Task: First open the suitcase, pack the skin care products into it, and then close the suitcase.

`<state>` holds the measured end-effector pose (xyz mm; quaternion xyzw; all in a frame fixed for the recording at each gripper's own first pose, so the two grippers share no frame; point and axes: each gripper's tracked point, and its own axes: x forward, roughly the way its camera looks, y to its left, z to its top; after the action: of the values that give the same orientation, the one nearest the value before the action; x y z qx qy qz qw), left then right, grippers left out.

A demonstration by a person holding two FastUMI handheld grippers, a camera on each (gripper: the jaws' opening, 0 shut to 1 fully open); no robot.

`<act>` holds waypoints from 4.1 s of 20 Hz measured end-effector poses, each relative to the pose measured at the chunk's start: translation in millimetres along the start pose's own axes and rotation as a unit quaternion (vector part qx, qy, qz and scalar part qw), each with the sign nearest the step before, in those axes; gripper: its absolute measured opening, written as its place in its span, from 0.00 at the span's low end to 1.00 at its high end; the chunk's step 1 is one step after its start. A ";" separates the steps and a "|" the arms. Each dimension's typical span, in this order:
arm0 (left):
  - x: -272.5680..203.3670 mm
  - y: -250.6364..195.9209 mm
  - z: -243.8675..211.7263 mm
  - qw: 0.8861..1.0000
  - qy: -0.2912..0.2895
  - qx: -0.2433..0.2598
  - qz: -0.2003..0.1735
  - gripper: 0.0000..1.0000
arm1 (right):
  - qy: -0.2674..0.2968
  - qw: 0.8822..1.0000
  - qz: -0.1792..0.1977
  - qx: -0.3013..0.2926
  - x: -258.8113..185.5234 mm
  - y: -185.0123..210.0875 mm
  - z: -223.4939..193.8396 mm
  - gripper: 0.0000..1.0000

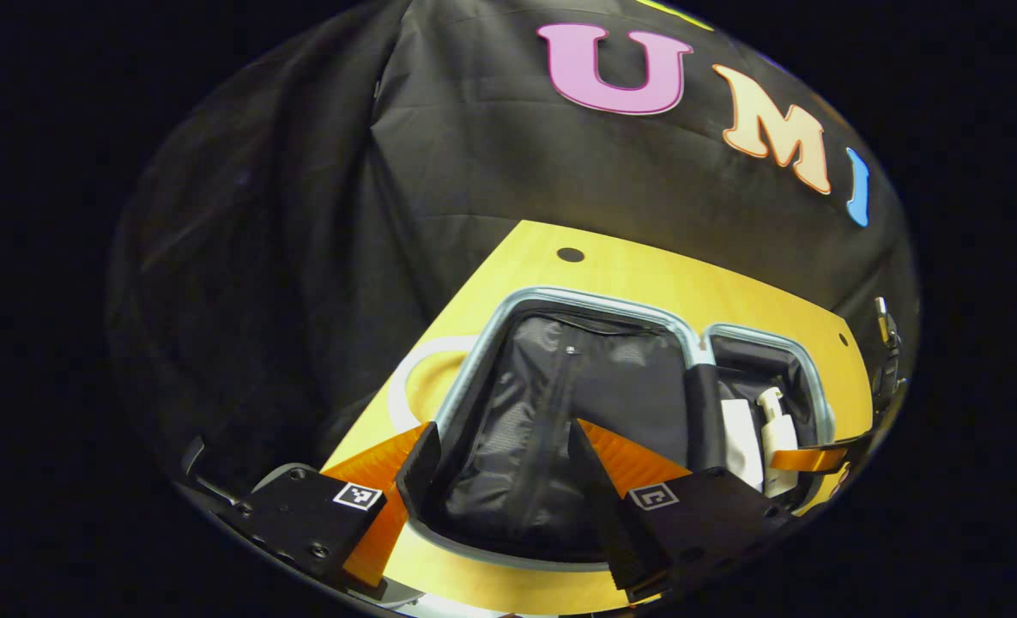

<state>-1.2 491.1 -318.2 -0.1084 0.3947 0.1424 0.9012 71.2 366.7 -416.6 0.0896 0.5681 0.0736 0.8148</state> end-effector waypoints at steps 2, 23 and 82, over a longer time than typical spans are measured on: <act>12.8 16.6 1.4 1.000 0.012 0.005 0.008 0.88 | -0.016 0.999 0.029 0.003 -18.4 11.1 7.1 0.88; 95.2 89.6 3.8 0.982 0.085 -0.162 -0.046 0.88 | -0.176 0.984 -0.020 -0.016 -132.9 -102.2 66.2 0.99; -96.9 -482.0 16.7 0.961 -0.142 0.110 -0.212 0.81 | -0.338 0.941 -0.008 0.035 -309.4 -325.9 94.7 0.99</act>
<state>112.3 28.5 -195.2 -0.0686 0.2443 -0.0823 0.9638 59.8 -25.0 -177.1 0.1332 0.2627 0.0123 0.9556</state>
